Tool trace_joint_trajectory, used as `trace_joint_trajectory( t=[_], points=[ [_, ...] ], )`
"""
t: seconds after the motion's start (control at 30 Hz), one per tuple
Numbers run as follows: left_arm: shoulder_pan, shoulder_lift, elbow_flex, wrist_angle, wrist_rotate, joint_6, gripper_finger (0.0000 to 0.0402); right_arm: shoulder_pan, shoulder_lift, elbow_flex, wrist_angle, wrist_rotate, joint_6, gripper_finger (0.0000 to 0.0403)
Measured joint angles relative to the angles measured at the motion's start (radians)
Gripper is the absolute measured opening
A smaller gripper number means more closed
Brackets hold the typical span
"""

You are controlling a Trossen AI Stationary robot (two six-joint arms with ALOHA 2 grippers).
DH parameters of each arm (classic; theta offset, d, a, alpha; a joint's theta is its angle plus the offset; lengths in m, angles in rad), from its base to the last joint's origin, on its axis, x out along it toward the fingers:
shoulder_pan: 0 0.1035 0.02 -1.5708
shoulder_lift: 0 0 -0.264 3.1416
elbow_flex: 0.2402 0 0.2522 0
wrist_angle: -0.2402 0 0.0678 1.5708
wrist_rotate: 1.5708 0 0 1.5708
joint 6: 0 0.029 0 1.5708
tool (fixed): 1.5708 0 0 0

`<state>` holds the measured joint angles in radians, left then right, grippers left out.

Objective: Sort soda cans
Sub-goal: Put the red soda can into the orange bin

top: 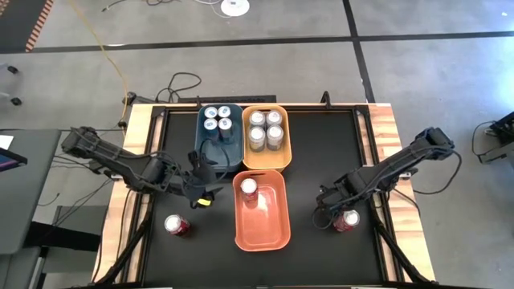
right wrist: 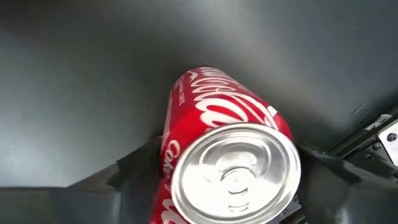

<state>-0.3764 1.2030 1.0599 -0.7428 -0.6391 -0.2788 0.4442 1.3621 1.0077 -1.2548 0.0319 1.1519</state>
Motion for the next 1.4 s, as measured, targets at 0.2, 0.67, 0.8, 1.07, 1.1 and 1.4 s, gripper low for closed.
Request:
trace_joint_trajectory(
  t=[0.2,0.67,0.8,1.07,1.1,1.4],
  points=[
    [0.019,0.000,0.000,-0.004,0.000,-0.032,0.0389,-0.004,-0.002,0.003,-0.001,0.000,0.000,0.0264],
    [0.019,0.000,0.000,-0.007,0.000,-0.032,0.0389,-0.049,0.001,0.255,-0.158,0.067,-0.025,0.0264],
    [0.019,0.000,0.000,-0.007,0.000,-0.032,0.0389,-0.080,0.001,0.344,-0.209,0.108,-0.054,0.0264],
    [0.019,0.000,0.000,-0.007,0.000,-0.032,0.0389,-0.164,0.000,0.500,-0.195,0.151,-0.157,0.0264],
    [0.019,0.000,0.000,-0.007,0.000,-0.032,0.0389,-0.171,0.000,0.517,-0.183,0.164,-0.177,0.0264],
    [0.019,0.005,-0.002,0.009,-0.018,-0.060,0.0389,-0.210,0.021,0.566,0.051,0.250,-0.385,0.0264]
  ],
)
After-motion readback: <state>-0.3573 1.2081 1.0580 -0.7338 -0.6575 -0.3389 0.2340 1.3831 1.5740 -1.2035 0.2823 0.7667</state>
